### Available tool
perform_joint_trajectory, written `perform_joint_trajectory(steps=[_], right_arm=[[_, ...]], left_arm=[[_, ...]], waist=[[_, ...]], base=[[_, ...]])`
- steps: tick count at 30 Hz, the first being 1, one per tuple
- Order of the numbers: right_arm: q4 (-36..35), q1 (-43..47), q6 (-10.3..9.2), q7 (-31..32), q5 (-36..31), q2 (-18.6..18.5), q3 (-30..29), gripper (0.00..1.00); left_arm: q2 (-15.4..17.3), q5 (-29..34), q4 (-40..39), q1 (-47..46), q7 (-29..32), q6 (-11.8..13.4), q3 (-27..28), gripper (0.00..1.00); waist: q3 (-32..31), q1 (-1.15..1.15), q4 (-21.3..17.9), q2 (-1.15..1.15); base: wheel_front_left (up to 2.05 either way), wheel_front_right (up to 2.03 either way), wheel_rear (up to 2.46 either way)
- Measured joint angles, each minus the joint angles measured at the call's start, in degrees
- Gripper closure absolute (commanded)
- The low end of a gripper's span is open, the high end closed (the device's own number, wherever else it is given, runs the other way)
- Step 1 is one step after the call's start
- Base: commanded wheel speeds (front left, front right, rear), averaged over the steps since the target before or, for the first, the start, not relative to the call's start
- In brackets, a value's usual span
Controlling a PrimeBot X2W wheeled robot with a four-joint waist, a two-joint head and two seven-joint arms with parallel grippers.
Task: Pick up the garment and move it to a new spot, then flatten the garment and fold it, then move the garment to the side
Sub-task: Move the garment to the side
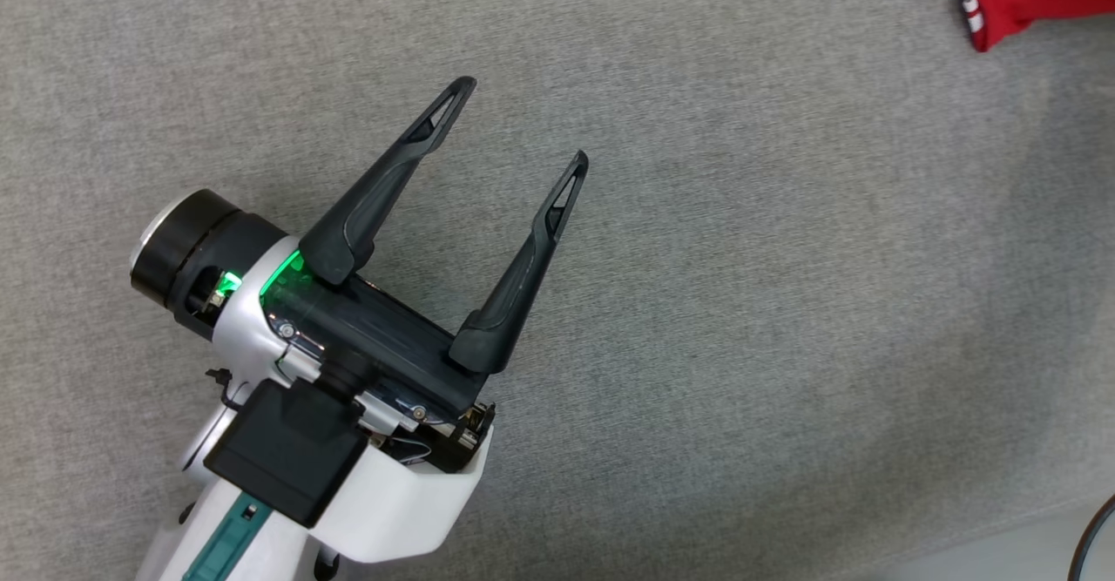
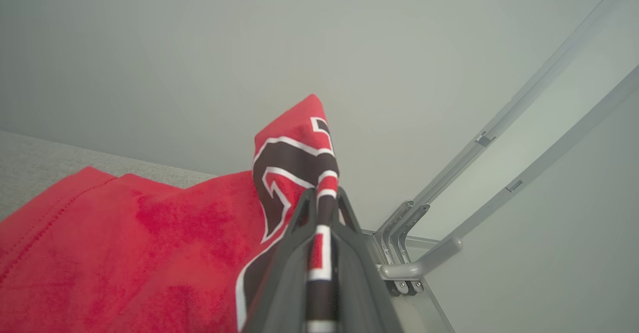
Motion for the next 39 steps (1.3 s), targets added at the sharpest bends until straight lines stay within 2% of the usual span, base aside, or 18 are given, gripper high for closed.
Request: perform_joint_trajectory(steps=[3, 4, 7, 8, 9, 12, 15, 16, 17, 20, 21, 24, 30, 35, 39], right_arm=[[0.5, 0.0, 0.00, 0.0, -3.4, 0.1, -0.7, 1.00], [0.8, 0.0, 0.00, 0.0, -4.8, 0.1, -1.1, 0.94], [1.5, 0.4, 0.01, 0.0, -11.1, -0.1, -3.6, 0.59], [1.0, 0.4, 0.00, 0.0, -13.4, -0.2, -4.7, 0.53], [0.2, 0.4, 0.01, 0.0, -15.7, 0.0, -6.0, 0.00], [-3.1, 0.7, 0.01, 0.0, -21.2, 1.8, -9.5, 0.00], [-5.4, 1.8, 0.00, 0.0, -22.7, 5.3, -10.0, 0.00], [-5.4, 1.8, 0.00, 0.0, -22.7, 5.3, -10.0, 0.00], [-6.2, 2.5, 0.01, 0.0, -21.3, 8.3, -9.1, 0.00], [-6.1, 4.2, 0.00, 0.0, -15.2, 10.8, -6.3, 0.00], [-6.1, 4.2, 0.00, 0.0, -15.2, 10.8, -6.3, 0.00], [-5.7, 7.1, 0.00, -0.1, -8.2, 12.1, -2.8, 0.00], [-5.9, 13.8, 0.00, -0.1, 5.9, 12.9, 7.7, 0.00], [-9.2, 21.1, 0.00, -0.2, 14.4, 13.1, 17.6, 0.00], [-13.8, 27.6, 0.00, -0.2, 18.0, 13.1, 21.3, 0.00]], left_arm=[[0.1, -0.4, 0.2, -0.4, 0.0, 0.0, 0.1, 0.00], [0.1, -0.4, 0.3, -0.4, 0.0, 0.1, 0.1, 0.00], [0.2, -0.5, 0.5, -0.5, -0.3, 0.1, 0.3, 0.00], [0.2, -0.7, 0.6, -0.5, -0.4, 0.1, 0.3, 0.00], [0.2, -0.8, 0.7, -0.5, -0.5, 0.1, 0.4, 0.00], [0.2, -1.1, 1.2, -0.6, -0.9, 0.4, 0.4, 0.00], [0.0, -1.4, 2.0, -0.6, -1.4, 0.6, 0.4, 0.00], [0.0, -1.4, 2.0, -0.6, -1.4, 0.6, 0.4, 0.00], [-0.2, -1.5, 2.8, -0.5, -1.7, 1.2, 0.5, 0.00], [-0.8, -2.7, 4.9, 0.9, -2.4, 2.2, 1.2, 0.00], [-0.8, -2.7, 4.9, 0.9, -2.4, 2.2, 1.2, 0.00], [-1.8, -5.2, 8.1, 2.9, -3.3, 3.1, 2.2, 0.00], [-3.3, -8.6, 15.8, 6.6, -5.2, 5.7, 5.0, 0.00], [-4.5, -11.5, 20.7, 9.9, -6.1, 7.3, 7.0, 0.00], [-4.9, -11.9, 23.4, 12.3, -6.3, 8.3, 7.7, 0.00]], waist=[[0.4, 0.00, 0.8, 0.00], [0.4, 0.00, 1.1, 0.00], [0.5, 0.00, 1.8, 0.00], [0.5, 0.00, 2.0, 0.00], [0.5, 0.00, 2.2, 0.00], [-0.1, 0.00, 2.6, 0.00], [-1.1, 0.00, 2.8, 0.00], [-1.1, 0.00, 2.8, 0.00], [-2.1, 0.00, 3.0, 0.00], [-4.0, 0.00, 3.2, 0.00], [-4.0, 0.00, 3.2, 0.00], [-6.5, 0.00, 3.7, 0.00], [-12.9, 0.00, 5.3, 0.00], [-18.7, 0.00, 7.2, 0.00], [-23.5, 0.00, 8.8, 0.00]], base=[[0.00, 0.00, 0.00], [0.00, 0.00, 0.00], [0.00, 0.00, 0.00], [0.00, 0.00, 0.00], [0.00, 0.00, 0.00], [0.00, 0.00, 0.00], [0.00, 0.00, 0.00], [0.00, 0.00, 0.00], [0.00, 0.00, 0.00], [0.00, 0.00, 0.00], [0.00, 0.00, 0.00], [0.00, 0.00, 0.00], [0.00, 0.00, 0.00], [0.00, 0.00, 0.00], [0.00, 0.00, 0.00]])
